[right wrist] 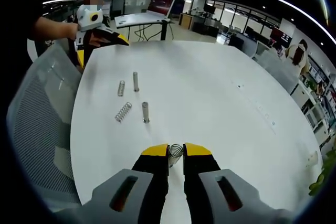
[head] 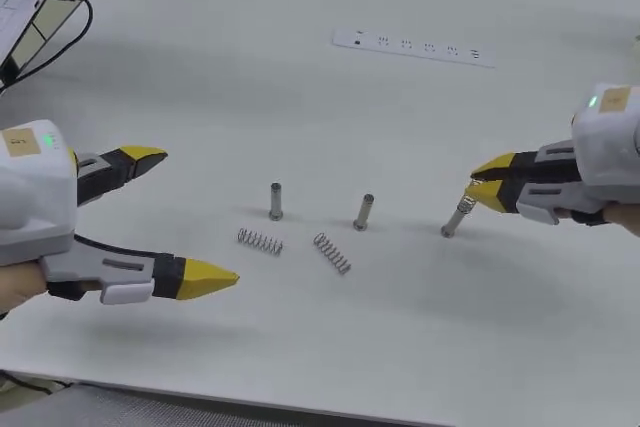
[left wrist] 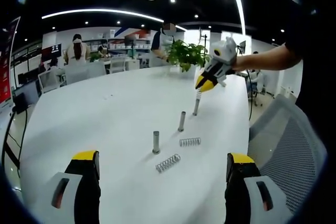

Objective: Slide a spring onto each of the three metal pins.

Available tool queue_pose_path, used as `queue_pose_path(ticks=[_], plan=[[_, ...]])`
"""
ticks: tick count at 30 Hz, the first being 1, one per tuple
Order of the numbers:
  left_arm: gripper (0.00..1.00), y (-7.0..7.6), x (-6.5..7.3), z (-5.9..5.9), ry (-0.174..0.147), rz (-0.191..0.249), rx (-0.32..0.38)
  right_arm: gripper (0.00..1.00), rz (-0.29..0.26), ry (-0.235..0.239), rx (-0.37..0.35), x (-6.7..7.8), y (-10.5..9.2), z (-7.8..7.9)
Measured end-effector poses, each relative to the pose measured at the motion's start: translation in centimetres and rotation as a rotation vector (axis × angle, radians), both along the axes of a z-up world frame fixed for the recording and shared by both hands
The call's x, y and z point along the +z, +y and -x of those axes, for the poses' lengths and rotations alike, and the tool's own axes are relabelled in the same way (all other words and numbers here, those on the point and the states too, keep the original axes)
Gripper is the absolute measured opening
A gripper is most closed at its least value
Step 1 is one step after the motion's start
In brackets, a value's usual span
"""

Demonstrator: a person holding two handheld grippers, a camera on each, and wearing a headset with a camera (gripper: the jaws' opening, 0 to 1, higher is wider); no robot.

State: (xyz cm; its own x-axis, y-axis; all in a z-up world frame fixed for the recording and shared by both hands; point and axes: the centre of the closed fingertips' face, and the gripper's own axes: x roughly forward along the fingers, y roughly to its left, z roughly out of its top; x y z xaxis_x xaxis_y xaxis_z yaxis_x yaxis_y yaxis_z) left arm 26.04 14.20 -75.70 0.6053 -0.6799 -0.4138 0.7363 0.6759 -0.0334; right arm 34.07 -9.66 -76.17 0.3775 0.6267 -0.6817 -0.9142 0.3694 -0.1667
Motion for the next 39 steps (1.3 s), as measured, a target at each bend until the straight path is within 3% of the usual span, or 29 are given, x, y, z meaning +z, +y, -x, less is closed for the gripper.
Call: queue_pose_path(ticks=[10,21,39], plan=[[0.98,0.2,-0.2,0.2,0.007,-0.004,0.004,0.07,0.004,0.022,-0.008,-1.2,0.1,0.0],[0.98,0.3,-0.5,0.1,0.012,-0.005,0.010,0.08,0.043,0.047,-0.003,-3.1,-0.1,0.1],[0.98,0.1,-0.8,0.3,0.020,-0.007,0.008,0.09,0.090,0.049,0.007,-5.0,-0.5,0.1]])
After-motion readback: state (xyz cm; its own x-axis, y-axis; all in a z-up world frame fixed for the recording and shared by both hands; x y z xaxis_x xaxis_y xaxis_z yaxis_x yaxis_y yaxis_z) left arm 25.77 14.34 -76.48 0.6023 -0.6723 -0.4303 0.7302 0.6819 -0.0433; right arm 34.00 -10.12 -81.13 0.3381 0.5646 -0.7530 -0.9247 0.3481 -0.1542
